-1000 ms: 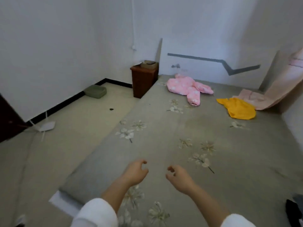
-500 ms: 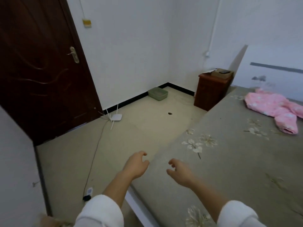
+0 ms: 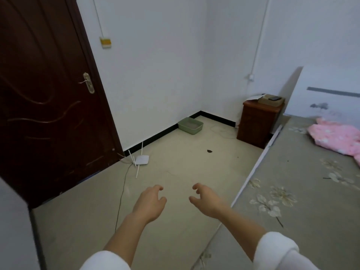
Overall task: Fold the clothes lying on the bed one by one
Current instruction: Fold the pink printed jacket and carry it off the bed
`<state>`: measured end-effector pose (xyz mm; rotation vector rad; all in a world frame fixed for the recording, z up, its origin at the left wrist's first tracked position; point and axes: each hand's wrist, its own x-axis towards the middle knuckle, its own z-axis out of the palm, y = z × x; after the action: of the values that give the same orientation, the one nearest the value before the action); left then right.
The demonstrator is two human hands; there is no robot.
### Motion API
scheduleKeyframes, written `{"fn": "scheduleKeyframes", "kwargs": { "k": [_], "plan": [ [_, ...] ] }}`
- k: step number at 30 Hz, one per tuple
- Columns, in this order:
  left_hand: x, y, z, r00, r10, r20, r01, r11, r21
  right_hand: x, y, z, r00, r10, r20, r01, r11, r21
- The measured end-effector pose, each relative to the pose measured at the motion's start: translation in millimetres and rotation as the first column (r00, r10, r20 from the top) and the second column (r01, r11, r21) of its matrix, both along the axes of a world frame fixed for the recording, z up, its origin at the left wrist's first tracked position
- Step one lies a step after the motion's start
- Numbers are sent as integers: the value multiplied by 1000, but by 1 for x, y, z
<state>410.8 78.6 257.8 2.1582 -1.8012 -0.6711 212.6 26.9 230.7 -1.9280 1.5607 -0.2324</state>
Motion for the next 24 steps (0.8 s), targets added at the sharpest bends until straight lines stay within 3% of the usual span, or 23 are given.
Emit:
{"fn": "scheduleKeyframes", "kwargs": {
  "k": [11,18,24],
  "plan": [
    [74,-235,-12,984,-178,18,179,983,-39,61,-195,-21,964,-264,43,265,964,-20],
    [60,-363,-13,937,-349,31,349,937,9,48,-281,-17,914,-401,-70,393,914,-98],
    [22,-471,-19,850,-525,40,522,850,65,27,-350,-25,830,-553,-69,550,833,-57]
  ]
}}
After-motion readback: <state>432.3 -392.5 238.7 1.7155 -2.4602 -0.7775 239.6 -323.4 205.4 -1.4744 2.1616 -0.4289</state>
